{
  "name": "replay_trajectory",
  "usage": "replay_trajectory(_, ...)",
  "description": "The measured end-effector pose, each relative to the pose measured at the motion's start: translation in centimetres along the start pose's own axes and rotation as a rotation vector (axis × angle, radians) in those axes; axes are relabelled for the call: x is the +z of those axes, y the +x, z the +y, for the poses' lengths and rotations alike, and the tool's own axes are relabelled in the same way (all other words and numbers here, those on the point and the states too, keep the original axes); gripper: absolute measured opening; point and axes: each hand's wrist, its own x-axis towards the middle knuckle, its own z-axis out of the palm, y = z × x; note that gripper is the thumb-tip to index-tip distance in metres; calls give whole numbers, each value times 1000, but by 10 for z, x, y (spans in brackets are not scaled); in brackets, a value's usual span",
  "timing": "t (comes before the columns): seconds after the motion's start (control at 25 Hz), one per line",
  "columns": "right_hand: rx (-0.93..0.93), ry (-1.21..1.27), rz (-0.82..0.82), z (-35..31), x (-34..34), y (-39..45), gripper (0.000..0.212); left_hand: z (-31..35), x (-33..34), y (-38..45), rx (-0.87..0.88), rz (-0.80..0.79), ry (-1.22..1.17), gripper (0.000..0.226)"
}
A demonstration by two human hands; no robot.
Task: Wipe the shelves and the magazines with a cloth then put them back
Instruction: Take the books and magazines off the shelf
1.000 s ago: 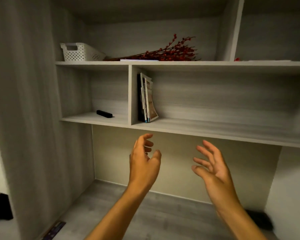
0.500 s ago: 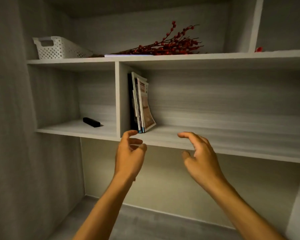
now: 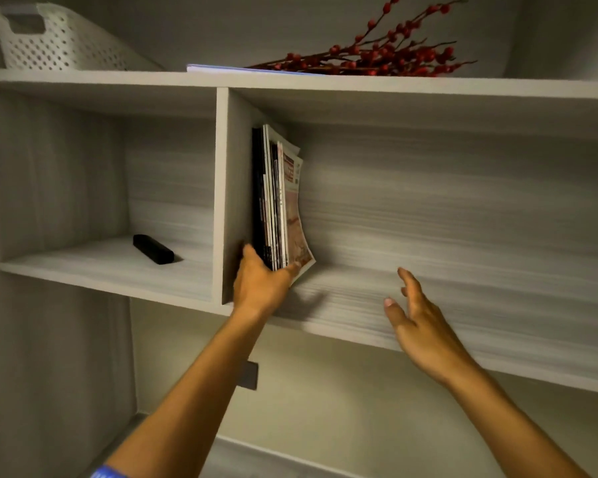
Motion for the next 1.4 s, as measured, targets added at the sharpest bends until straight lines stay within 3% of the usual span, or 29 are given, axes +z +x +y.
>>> replay_trajectory(0.32,-28,-400,87,11,24,-7,56,-8,42,74,-165,156,-205,55)
replay_trajectory(0.44,-29,-401,106,10,25,-6,55,-8,48,77,-166,215,-181,42)
replay_trajectory(0.6,11,-310,81,10,20,-4,58,-7,29,47,-71,127,-225,46)
replay_trajectory(0.76,-26,-268,31,8,15,11,78,2,-2,-10,93,9,-321,37)
replay_trajectory(0.88,-14,170,15,-23,1,22,89,19,-27,-51,116,-104,-449,32)
replay_trajectory(0.96,-43,560,99,-36,-10,20,85,25,-42,-71,122,-220,-527,35)
replay_trajectory(1.04,-19,774,106,-41,-25,5,82,30,-50,-90,115,-320,-573,40)
replay_trajectory(1.2,111,922,148,-32,-49,-51,90,35,-43,-128,0,-460,-632,49)
replay_trajectory(1.4,173,884,361,-20,-69,-143,47,39,-27,-201,-178,-577,-624,38)
